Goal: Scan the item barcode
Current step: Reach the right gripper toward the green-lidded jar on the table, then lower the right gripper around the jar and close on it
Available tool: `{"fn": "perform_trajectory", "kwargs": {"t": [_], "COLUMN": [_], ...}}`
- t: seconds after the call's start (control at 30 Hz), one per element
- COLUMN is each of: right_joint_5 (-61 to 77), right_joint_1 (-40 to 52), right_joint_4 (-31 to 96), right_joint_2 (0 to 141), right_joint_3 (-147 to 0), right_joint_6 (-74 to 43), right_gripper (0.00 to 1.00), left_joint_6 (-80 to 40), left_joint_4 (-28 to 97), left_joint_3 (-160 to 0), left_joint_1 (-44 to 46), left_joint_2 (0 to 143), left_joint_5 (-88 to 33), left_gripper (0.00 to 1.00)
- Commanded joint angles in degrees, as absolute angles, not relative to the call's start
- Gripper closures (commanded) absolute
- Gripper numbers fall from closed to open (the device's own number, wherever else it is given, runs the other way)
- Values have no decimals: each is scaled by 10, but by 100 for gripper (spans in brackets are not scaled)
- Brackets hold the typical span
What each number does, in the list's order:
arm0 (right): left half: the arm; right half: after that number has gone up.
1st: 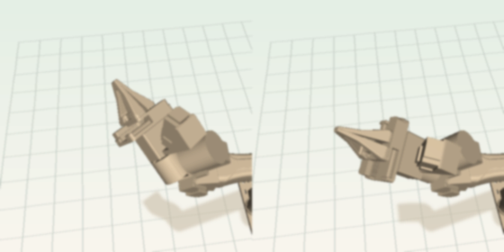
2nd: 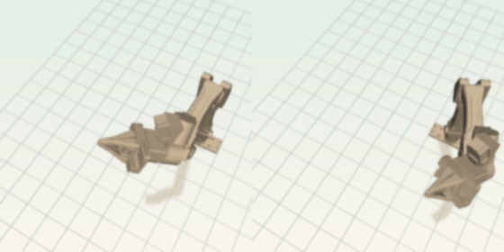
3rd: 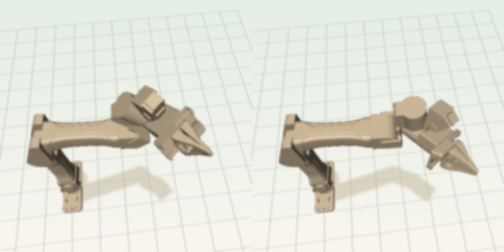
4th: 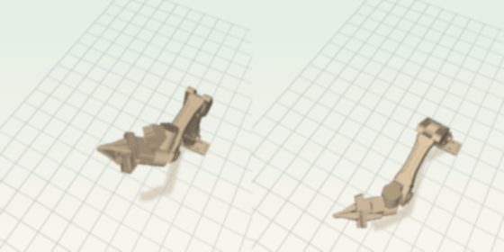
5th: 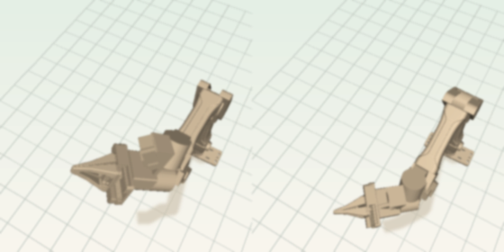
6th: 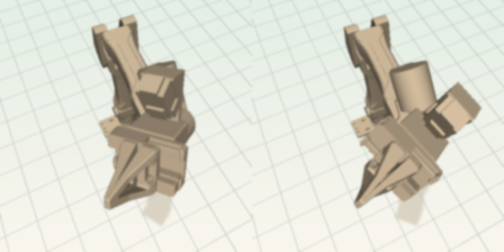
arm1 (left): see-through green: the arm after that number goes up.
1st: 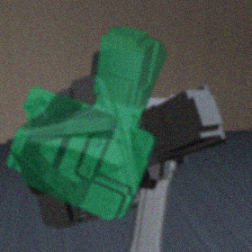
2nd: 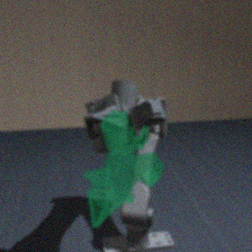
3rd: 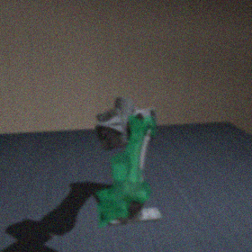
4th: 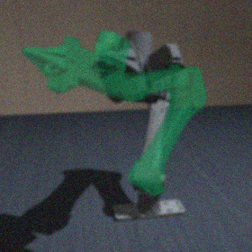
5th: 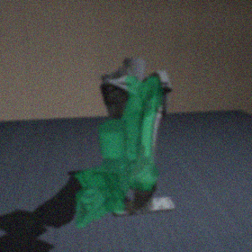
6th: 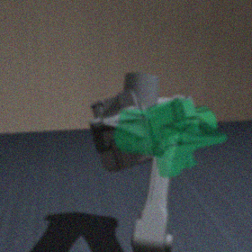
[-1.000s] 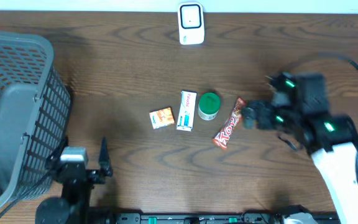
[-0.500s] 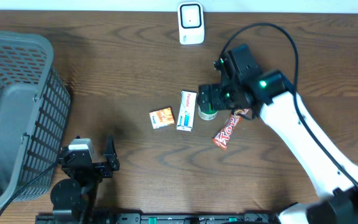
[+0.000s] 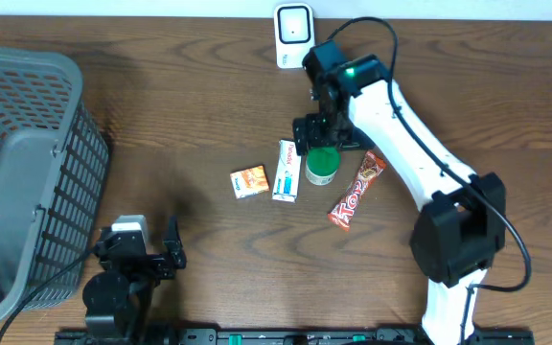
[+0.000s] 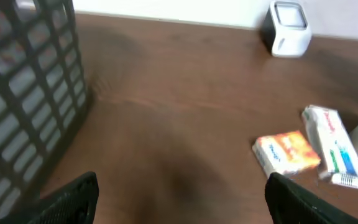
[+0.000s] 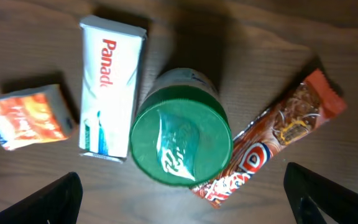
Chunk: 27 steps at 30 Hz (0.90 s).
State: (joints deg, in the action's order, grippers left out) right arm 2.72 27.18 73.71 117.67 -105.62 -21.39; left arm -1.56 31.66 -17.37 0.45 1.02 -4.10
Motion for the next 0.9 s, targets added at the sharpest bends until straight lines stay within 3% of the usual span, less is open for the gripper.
{"fn": "perform_trajectory", "kwargs": {"t": [0.0, 0.5, 0.73, 0.8, 0.87], "right_joint_5": [17, 3, 3, 3, 3], "right_joint_1": [270, 272, 279, 284, 286], "right_joint_4": [730, 695, 702, 702, 696], "right_joint_2": [1178, 1286, 1303, 1303, 1303], "right_joint_3": [-1068, -1068, -1066, -1066, -1061], "right_joint_6": [-181, -173, -173, -173, -174], "right_gripper": [1, 1, 10, 9, 1], "left_joint_6": [-23, -22, -23, -23, -22], "left_joint_4": [352, 361, 361, 361, 361], "left_joint_3": [-171, -171, -171, -171, -171], "left_joint_1": [6, 6, 6, 6, 6], "left_joint_2": [10, 10, 10, 10, 10], "left_joint_5": [-34, -34, -34, -34, -34], "left_gripper": [14, 14, 14, 14, 14]}}
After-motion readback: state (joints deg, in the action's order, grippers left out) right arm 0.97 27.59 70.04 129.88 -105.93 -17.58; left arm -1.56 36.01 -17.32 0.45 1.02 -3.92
